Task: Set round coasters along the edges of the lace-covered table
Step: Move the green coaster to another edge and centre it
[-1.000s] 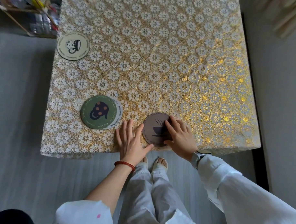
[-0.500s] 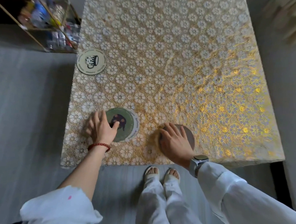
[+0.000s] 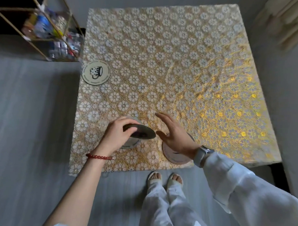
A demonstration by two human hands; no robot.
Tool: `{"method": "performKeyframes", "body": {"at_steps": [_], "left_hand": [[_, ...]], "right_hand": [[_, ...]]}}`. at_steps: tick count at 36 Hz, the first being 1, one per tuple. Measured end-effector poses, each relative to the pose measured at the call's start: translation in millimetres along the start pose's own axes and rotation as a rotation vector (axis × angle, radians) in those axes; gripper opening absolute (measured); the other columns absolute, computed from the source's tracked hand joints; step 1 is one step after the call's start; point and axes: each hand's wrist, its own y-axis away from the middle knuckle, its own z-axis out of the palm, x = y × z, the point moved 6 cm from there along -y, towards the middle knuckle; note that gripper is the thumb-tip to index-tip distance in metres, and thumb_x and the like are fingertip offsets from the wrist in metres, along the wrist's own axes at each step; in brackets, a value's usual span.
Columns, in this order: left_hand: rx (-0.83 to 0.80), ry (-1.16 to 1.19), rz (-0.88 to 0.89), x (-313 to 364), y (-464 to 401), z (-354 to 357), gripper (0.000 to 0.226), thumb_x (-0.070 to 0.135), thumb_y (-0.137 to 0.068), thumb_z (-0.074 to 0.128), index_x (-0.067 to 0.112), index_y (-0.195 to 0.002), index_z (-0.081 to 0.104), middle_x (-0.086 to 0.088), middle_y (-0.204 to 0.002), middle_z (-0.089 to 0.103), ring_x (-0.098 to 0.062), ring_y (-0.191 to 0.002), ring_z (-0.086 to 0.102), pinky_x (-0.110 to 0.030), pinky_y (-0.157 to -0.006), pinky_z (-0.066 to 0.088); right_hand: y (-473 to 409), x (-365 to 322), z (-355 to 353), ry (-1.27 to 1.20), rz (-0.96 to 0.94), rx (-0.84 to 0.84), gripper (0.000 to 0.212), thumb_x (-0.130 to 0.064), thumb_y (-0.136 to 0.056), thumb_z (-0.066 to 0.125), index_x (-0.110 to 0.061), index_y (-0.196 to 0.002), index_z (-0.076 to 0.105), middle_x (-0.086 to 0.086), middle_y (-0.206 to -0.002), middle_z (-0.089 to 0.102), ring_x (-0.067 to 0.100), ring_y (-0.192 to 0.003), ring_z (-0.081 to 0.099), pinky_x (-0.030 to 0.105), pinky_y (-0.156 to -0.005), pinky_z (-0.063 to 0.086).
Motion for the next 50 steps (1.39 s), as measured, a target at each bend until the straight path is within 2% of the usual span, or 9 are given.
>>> {"method": "performKeyframes", "body": {"at_steps": [4, 7, 13, 17, 21, 34, 42, 46, 50], "left_hand": [[-0.056, 0.173, 0.012, 55, 0, 13, 0.034, 0.021, -0.079, 0.065, 0.034, -0.109, 0.055, 0.023, -0.087, 0.057, 0.002, -0.089, 0.053, -0.028, -0.086, 0.033], [-0.03, 0.344, 0.014, 92, -10, 34, 0.039, 0.023, -0.078, 0.067, 0.037, -0.11, 0.05, 0.015, -0.092, 0.063, 0.0, -0.094, 0.055, -0.026, -0.085, 0.037], [0.01, 0.267, -0.066, 147, -34, 114, 0.056, 0.029, -0.085, 0.058, 0.016, -0.133, 0.033, -0.003, -0.12, 0.047, -0.018, -0.107, 0.05, -0.032, -0.087, 0.044], [-0.092, 0.083, -0.054, 193, -40, 190, 0.056, 0.025, -0.087, 0.055, 0.018, -0.136, 0.029, -0.012, -0.138, 0.038, -0.025, -0.12, 0.044, -0.044, -0.098, 0.044], [-0.184, -0.062, 0.004, 248, -52, 267, 0.05, 0.028, -0.089, 0.05, 0.02, -0.135, 0.033, -0.009, -0.143, 0.033, -0.026, -0.127, 0.039, -0.04, -0.098, 0.042], [-0.049, -0.22, -0.038, 417, -110, 438, 0.04, 0.026, -0.088, 0.048, 0.015, -0.126, 0.045, -0.009, -0.132, 0.046, -0.028, -0.122, 0.041, -0.042, -0.103, 0.033], [0.03, -0.252, -0.148, 439, -158, 456, 0.045, 0.03, -0.088, 0.048, 0.016, -0.131, 0.041, -0.007, -0.136, 0.045, -0.025, -0.125, 0.041, -0.045, -0.105, 0.032], [0.118, -0.248, -0.249, 427, -191, 435, 0.047, 0.029, -0.087, 0.05, 0.016, -0.131, 0.039, -0.009, -0.137, 0.043, -0.028, -0.125, 0.041, -0.05, -0.104, 0.034], [0.201, -0.213, -0.37, 408, -231, 408, 0.047, 0.028, -0.087, 0.052, 0.015, -0.13, 0.04, -0.011, -0.139, 0.039, -0.03, -0.124, 0.041, -0.05, -0.105, 0.031]], "right_hand": [[12, -8, -36, -0.084, 0.045, -0.043, 0.024, -0.013, -0.088, 0.052, -0.014, -0.113, 0.054, 0.005, -0.106, 0.066, 0.014, -0.084, 0.062, 0.023, -0.074, 0.055], [34, 10, -70, -0.028, 0.09, 0.062, 0.011, -0.011, -0.088, 0.051, -0.011, -0.095, 0.059, 0.003, -0.084, 0.063, 0.022, -0.073, 0.059, 0.025, -0.06, 0.048], [115, 98, -149, -0.092, 0.398, 0.407, 0.021, -0.008, -0.088, 0.049, -0.012, -0.109, 0.054, 0.001, -0.085, 0.058, 0.022, -0.071, 0.056, 0.031, -0.061, 0.043], [173, 158, -199, -0.114, 0.527, 0.6, 0.021, -0.005, -0.085, 0.05, -0.012, -0.105, 0.056, 0.0, -0.077, 0.058, 0.018, -0.063, 0.054, 0.028, -0.066, 0.041], [208, 216, -249, -0.176, 0.564, 0.674, 0.027, -0.003, -0.083, 0.052, -0.013, -0.108, 0.055, 0.003, -0.085, 0.062, 0.022, -0.073, 0.058, 0.028, -0.073, 0.043], [250, 371, -434, -0.092, 0.519, 0.481, 0.016, -0.009, -0.08, 0.046, -0.017, -0.093, 0.047, 0.006, -0.082, 0.06, 0.028, -0.075, 0.054, 0.038, -0.073, 0.045], [193, 410, -495, -0.169, 0.462, 0.336, 0.014, -0.007, -0.082, 0.042, -0.017, -0.091, 0.046, 0.003, -0.082, 0.06, 0.023, -0.076, 0.054, 0.03, -0.069, 0.041], [143, 406, -516, -0.201, 0.369, 0.251, 0.041, 0.001, -0.08, 0.04, -0.018, -0.116, 0.043, -0.003, -0.099, 0.057, 0.02, -0.092, 0.055, 0.03, -0.082, 0.043], [74, 395, -533, -0.254, 0.279, 0.101, 0.076, 0.005, -0.078, 0.041, -0.03, -0.141, 0.014, -0.008, -0.114, 0.045, 0.012, -0.103, 0.049, 0.026, -0.094, 0.039]]}}
